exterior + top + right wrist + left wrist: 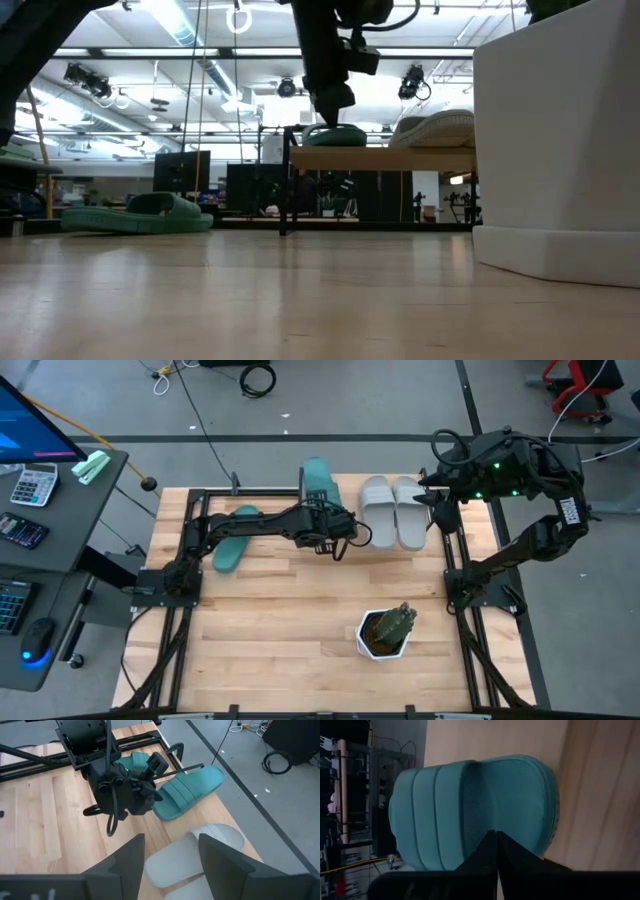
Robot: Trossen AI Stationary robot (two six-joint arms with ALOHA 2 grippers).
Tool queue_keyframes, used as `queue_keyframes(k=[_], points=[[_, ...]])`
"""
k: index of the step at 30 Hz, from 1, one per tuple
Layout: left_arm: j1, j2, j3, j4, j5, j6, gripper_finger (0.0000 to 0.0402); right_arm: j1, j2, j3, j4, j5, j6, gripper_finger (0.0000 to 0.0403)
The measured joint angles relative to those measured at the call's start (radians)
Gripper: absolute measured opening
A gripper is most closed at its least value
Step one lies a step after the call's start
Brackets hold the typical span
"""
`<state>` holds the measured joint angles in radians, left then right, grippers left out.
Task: Pick and place slides into the shelf
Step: Put the right green slipper on the shelf
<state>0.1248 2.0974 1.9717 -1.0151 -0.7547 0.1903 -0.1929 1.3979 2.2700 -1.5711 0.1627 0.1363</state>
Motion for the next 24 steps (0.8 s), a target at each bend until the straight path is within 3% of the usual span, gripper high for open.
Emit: queue_keyframes(k=[11, 18, 24], points=[[-0.023, -0.019, 0.004, -0.018, 0.033, -0.022, 0.002, 0.0, 0.0, 0.0, 0.0, 0.0, 0.001, 0.0193], [-0.066, -0.11, 0.02, -0.015, 0.175, -0.038, 0.0057, 0.0, 0.0, 0.0, 0.0, -0.001, 0.0, 0.0193], [-0.072, -0.117, 0.018, -0.013, 0.325, -0.053, 0.0109, 0.0, 0.0, 0.0, 0.0, -0.014, -0.006, 0.0193]])
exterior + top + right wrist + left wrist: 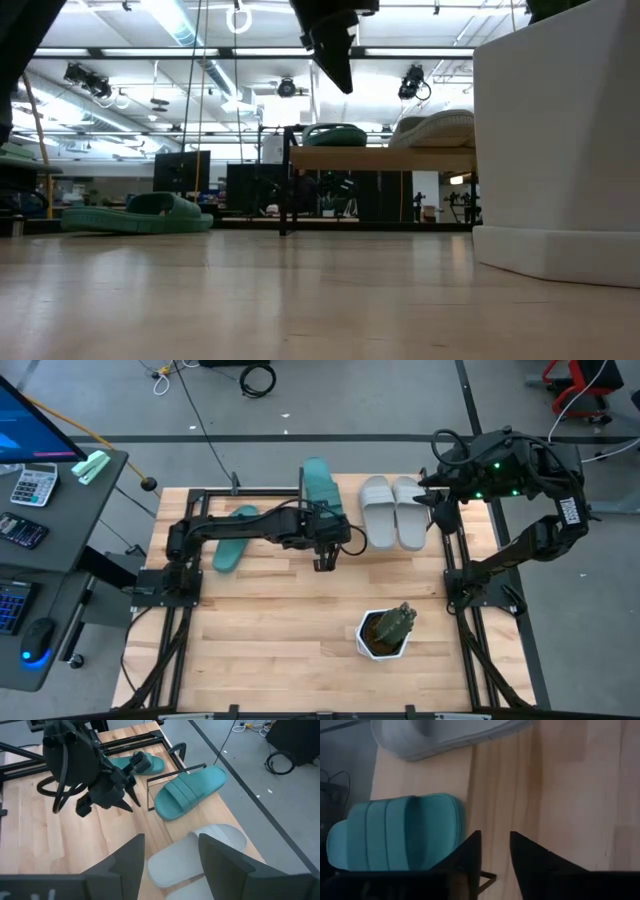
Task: Pick and place slides into the shelf
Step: Put the right green slipper on the shelf
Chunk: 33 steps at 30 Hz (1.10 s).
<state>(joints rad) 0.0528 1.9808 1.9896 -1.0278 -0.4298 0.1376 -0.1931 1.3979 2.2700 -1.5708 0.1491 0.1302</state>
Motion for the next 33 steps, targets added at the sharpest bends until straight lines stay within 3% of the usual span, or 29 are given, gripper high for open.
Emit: queue_keyframes(k=[4, 13, 16, 22, 33], points=[[-0.007, 0.002, 0.0, 0.012, -0.042, -0.003, 0.0145, 0.0, 0.0, 0.0, 0.0, -0.003, -0.003, 0.0193], [-0.007, 0.044, 0.0, 0.028, -0.023, -0.018, 0.0218, 0.0, 0.0, 0.0, 0.0, -0.032, -0.02, 0.0193], [-0.008, 0.074, 0.0, 0.028, -0.086, -0.021, 0.0229, 0.0, 0.0, 0.0, 0.0, -0.032, -0.021, 0.0193], [-0.003, 0.11, -0.002, 0.03, -0.217, -0.02, 0.0218, 0.0, 0.0, 0.0, 0.0, -0.032, -0.019, 0.0193], [0.013, 0.141, 0.0, 0.053, -0.22, -0.017, 0.0176, 0.0, 0.0, 0.0, 0.0, -0.032, -0.011, 0.0193]])
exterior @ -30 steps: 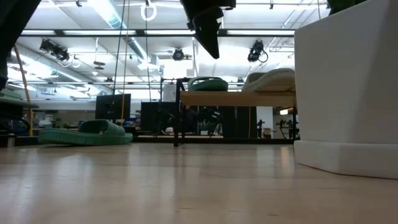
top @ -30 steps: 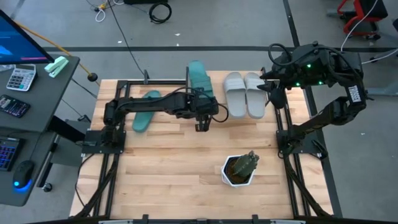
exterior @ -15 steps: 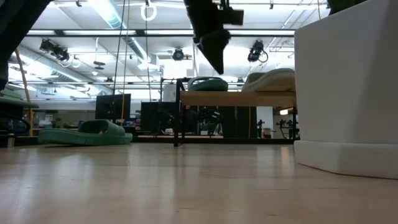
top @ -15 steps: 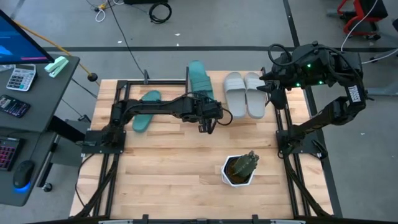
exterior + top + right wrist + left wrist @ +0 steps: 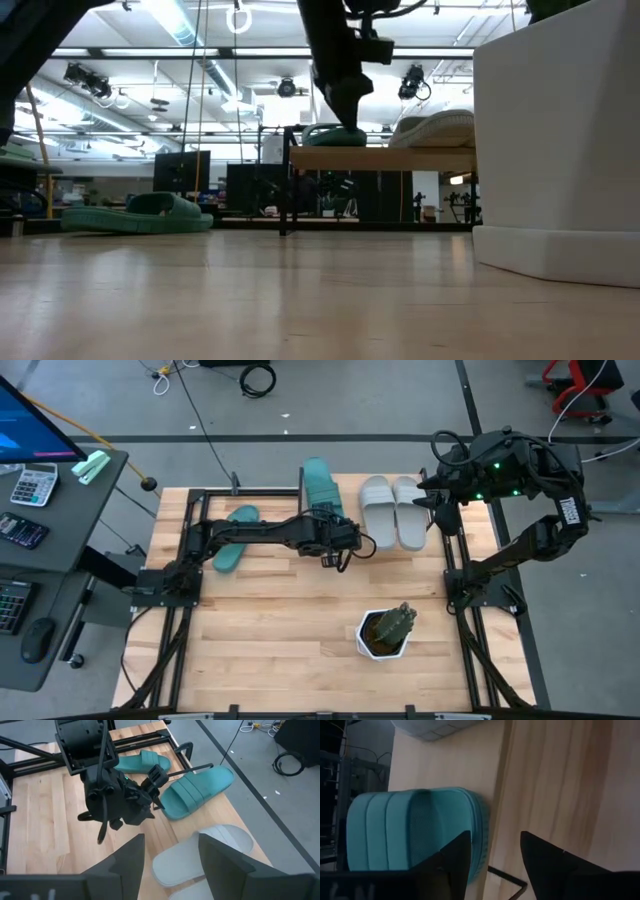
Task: Pick and place slides into the shelf
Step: Put the right green slipper on the shelf
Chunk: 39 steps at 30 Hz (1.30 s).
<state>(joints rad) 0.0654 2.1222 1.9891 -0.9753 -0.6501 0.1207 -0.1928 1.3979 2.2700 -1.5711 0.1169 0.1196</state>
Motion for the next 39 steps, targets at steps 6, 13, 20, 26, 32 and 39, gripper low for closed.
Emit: queue_keyframes(k=[6, 13, 20, 26, 32, 39], points=[[0.0, 0.009, 0.0, -0.006, -0.005, -0.004, 0.0137, 0.0, 0.0, 0.0, 0.0, 0.0, 0.0, 0.0193], [0.0, 0.014, 0.0, -0.014, -0.019, -0.004, 0.0034, 0.0, 0.0, 0.0, 0.0, 0.0, 0.008, 0.0192], [0.0, 0.014, 0.0, -0.038, -0.04, -0.004, 0.0008, 0.0, 0.0, 0.0, 0.0, 0.0, 0.014, 0.0181], [-0.002, -0.007, 0.0, -0.056, -0.068, -0.009, 0.001, 0.0, 0.0, 0.0, 0.0, 0.0, 0.02, 0.0172], [0.006, -0.047, 0.0, -0.046, -0.083, -0.012, 0.0007, 0.0, 0.0, 0.0, 0.0, 0.0, 0.02, 0.0172], [0.01, -0.068, 0.001, -0.048, -0.113, -0.007, 0.0033, 0.0, 0.0, 0.0, 0.0, 0.001, 0.021, 0.0171]])
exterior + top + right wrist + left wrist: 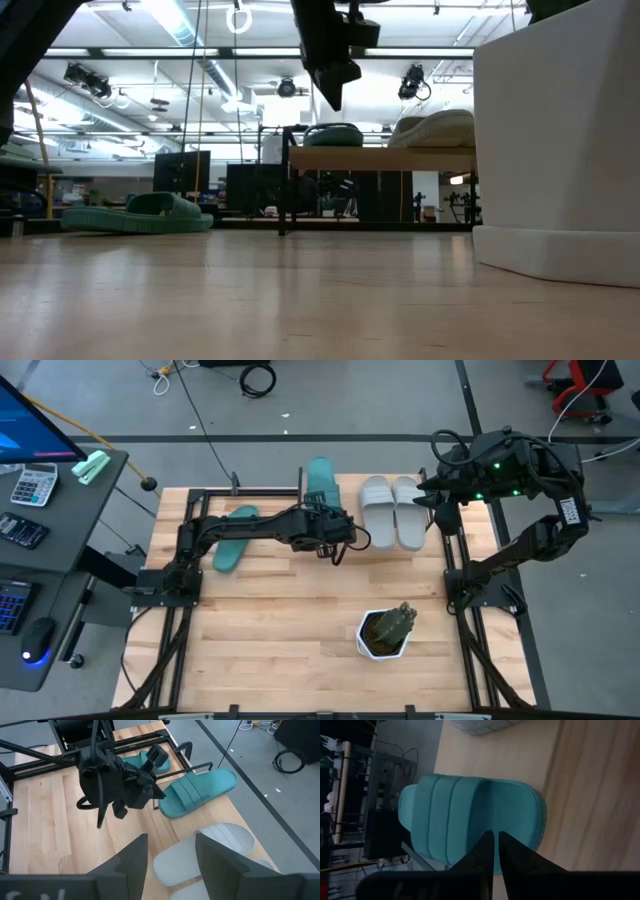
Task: Pick and place slides into the shelf
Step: Put the right green slipper on the shelf
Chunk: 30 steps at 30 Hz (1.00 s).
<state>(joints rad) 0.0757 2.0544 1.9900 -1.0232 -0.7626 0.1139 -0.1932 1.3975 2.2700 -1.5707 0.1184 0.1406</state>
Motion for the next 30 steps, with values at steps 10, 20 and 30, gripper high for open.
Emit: queue_keyframes(k=[10, 20, 30], points=[[0.032, -0.036, 0.0, 0.198, 0.154, 0.036, 0.0021, 0.0, 0.0, 0.0, 0.0, -0.001, 0.008, 0.017], [0.111, -0.019, 0.0, 0.447, 0.309, 0.134, 0.0024, 0.0, 0.0, 0.0, 0.0, -0.001, 0.017, 0.017], [0.171, 0.025, -0.001, 0.446, 0.322, 0.216, 0.0015, 0.0, 0.0, 0.0, 0.0, -0.001, 0.016, 0.017]])
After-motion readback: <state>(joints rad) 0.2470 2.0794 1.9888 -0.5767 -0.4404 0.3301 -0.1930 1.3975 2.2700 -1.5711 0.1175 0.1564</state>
